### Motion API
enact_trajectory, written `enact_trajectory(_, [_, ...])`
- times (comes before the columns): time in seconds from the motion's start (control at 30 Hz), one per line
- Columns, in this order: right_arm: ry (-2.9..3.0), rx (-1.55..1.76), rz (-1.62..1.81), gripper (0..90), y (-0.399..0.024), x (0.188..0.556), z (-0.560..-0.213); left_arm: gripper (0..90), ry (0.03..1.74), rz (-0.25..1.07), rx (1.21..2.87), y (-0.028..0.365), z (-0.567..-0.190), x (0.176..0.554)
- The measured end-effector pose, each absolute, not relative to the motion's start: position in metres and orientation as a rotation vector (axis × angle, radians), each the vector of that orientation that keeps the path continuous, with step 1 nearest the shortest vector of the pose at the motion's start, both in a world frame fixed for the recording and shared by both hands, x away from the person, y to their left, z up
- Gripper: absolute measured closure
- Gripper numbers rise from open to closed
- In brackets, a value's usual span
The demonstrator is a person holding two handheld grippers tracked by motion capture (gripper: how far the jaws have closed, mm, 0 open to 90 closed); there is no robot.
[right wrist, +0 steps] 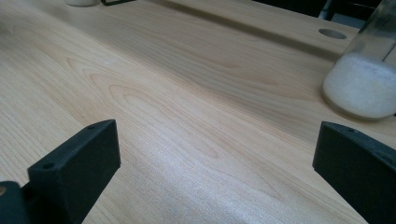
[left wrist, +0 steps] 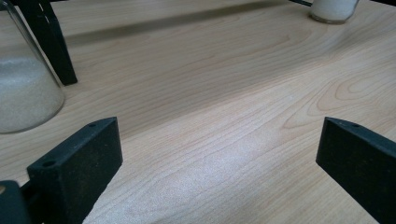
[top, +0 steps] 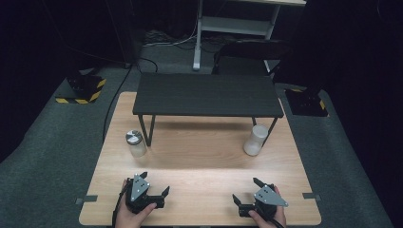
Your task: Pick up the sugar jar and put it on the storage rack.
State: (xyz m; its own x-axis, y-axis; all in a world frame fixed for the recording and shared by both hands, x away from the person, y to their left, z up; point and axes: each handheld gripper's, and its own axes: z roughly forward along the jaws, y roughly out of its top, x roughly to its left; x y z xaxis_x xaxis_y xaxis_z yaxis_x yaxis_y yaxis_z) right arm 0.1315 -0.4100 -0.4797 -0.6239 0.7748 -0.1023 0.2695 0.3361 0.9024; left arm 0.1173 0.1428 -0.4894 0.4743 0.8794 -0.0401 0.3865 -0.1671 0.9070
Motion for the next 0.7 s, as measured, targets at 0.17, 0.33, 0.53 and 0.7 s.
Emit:
enact_trajectory(0.17, [2.068,0.931,1.261,0.3,-0.4107,0.1313,-0.4799,0.3,1.089,0.643,1.762,0.1411,-0.4885,0.1173])
enact_trajectory(0.33, [2.063,0.959,1.262,0.3,-0.4107,0.1323,-0.4794,0.4,1.093,0.632,1.752,0.1434,-0.489,0.1173])
enact_trajectory(0.53, [2.077,0.972,1.237,0.3,-0.4075,0.1351,-0.4765,0.3,1.087,0.638,1.768,0.1438,-0.4879,0.1157])
enact_trajectory(0.7, [2.075,0.975,1.229,0.3,-0.406,0.135,-0.4763,0.3,1.105,0.625,1.768,0.1453,-0.4866,0.1163])
